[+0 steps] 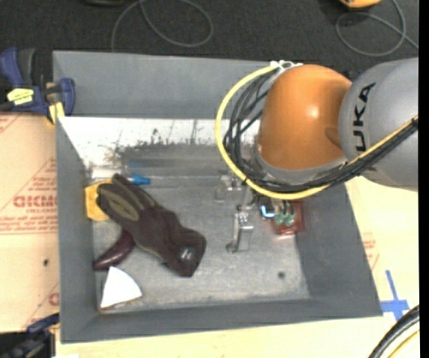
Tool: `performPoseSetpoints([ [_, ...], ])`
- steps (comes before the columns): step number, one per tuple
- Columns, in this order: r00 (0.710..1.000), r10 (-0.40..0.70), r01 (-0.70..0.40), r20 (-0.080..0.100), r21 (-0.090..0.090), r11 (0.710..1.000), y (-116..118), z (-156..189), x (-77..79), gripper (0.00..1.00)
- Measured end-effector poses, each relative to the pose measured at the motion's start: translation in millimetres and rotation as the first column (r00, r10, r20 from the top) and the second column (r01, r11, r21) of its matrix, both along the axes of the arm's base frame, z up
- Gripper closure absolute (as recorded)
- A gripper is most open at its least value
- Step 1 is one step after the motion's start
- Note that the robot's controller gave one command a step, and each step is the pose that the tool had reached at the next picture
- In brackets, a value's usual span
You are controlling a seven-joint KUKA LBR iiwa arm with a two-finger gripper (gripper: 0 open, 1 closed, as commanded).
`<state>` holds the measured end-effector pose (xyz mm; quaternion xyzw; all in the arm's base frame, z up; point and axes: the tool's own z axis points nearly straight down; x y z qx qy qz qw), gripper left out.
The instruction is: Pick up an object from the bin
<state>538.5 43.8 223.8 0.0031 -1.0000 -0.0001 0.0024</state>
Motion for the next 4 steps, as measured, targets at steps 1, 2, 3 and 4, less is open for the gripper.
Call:
performPoseSetpoints([
  [1, 1.000, -0.001, 0.001, 0.006, 0.001, 1.000, -0.2, 4.2, 0.5, 0.00],
  [2, 0.999, -0.052, 0.052, 0.008, -0.001, 0.999, 24.9, -12.1, -10.0, 0.00],
  [3, 0.996, -0.088, 0.088, 0.010, 0.003, 0.996, 52.0, -47.0, -14.5, 0.00],
  [4, 0.998, -0.067, 0.067, 0.011, 0.001, 0.998, 48.8, -84.8, -6.9, 0.00],
])
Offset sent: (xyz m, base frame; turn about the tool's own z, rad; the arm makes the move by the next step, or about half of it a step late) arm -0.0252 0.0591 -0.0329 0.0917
